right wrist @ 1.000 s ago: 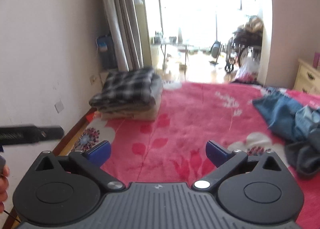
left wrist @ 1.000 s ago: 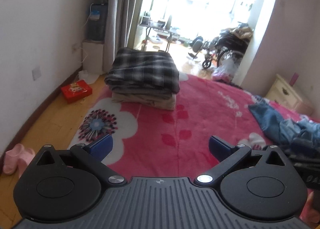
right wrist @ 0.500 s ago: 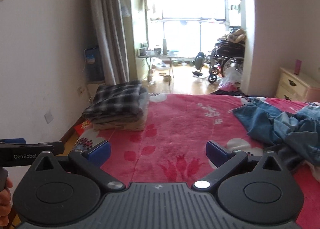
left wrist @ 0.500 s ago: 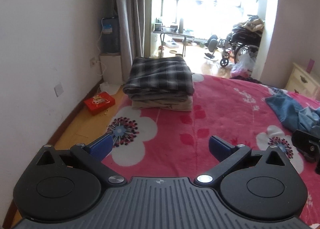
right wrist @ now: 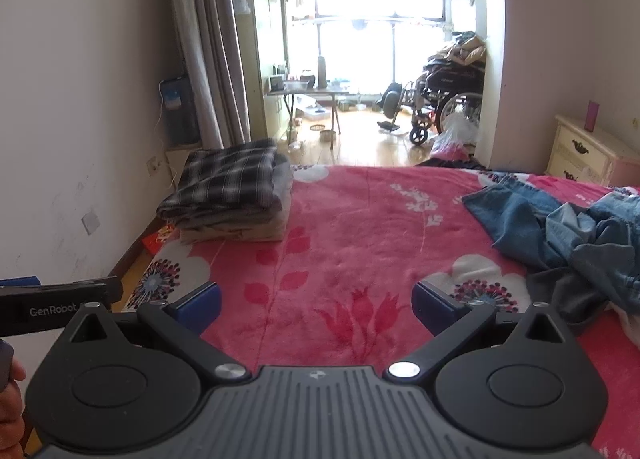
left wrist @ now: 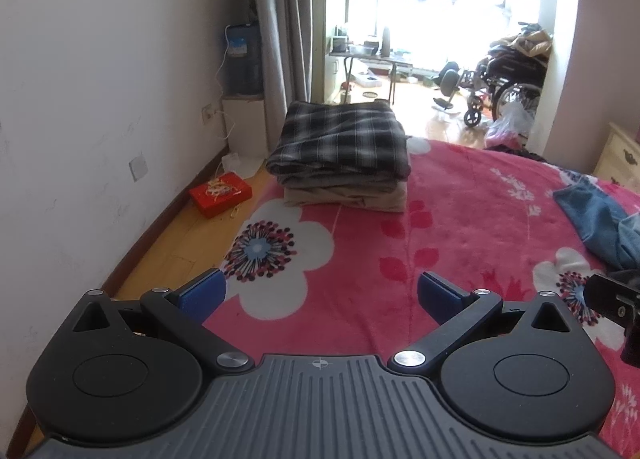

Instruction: Fold clothes

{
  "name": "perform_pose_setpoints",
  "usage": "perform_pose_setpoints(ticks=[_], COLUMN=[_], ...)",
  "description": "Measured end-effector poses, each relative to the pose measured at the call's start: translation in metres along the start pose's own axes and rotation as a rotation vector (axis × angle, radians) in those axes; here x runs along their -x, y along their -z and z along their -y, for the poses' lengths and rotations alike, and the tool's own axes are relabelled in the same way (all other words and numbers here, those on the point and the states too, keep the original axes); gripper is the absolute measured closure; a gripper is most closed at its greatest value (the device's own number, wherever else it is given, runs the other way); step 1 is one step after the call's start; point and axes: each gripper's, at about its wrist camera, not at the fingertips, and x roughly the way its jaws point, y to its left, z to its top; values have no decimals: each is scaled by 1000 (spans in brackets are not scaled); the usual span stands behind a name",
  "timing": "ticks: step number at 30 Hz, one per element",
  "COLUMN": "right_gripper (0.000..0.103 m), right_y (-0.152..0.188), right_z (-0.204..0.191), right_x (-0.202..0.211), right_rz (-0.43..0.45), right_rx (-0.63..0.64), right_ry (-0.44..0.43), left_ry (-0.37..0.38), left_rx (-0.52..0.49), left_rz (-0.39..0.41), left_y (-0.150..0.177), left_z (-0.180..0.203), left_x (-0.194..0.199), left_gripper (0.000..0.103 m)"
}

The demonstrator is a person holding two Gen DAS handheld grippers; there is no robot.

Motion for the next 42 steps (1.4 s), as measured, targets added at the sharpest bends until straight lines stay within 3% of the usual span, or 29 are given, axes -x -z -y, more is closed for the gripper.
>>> perform_pose_setpoints(ticks=[15, 42], right_gripper=[0, 0], right_y=[0, 4], right_z=[-14, -42], right_x=[-5, -4], right_rz=[-12, 2], right_rx=[28, 121], right_ry=[-23, -35], left_ry=[-68, -111], left_rx=[19, 19], left_rz=[1, 33], left_y=[4, 5], left_z=[-8, -21], left_x=[0, 6], left_gripper=[0, 0])
